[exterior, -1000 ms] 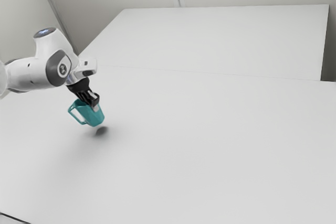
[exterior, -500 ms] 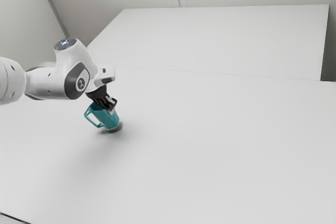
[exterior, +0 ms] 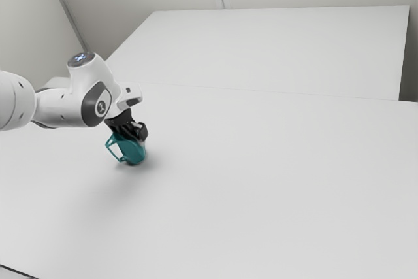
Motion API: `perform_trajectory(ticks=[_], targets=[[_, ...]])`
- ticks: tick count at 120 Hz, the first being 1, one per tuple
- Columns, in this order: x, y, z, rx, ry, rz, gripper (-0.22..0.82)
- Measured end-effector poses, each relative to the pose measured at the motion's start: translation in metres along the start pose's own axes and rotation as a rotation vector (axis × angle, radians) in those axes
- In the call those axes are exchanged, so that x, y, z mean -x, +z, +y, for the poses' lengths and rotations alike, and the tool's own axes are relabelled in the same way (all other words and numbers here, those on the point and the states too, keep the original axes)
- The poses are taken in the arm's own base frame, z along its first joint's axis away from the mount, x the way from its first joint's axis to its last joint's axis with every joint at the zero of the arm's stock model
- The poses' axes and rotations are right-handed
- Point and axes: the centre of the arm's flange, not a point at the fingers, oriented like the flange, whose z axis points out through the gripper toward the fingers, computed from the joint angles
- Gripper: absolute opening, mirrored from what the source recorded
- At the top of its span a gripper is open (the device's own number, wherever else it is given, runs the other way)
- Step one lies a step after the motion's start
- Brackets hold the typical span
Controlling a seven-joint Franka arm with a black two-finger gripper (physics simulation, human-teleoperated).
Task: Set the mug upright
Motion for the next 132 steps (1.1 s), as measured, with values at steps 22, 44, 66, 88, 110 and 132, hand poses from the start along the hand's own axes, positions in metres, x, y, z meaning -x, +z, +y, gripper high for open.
perform_trajectory(ticks=[22, 44, 66, 88, 110, 132], targets=[[-0.011, -0.033, -0.003, -0.006, -0.009, 0.04, 0.46], [-0.047, -0.101, -0.018, 0.0, -0.027, 0.045, 0.54], [-0.077, -0.168, -0.021, 0.008, -0.02, 0.013, 0.58], [-0.084, -0.214, -0.001, 0.019, 0.017, -0.031, 0.59], [-0.076, -0.221, -0.005, 0.031, 0.015, -0.091, 0.6], [-0.072, -0.22, -0.007, 0.038, 0.015, -0.122, 0.6]])
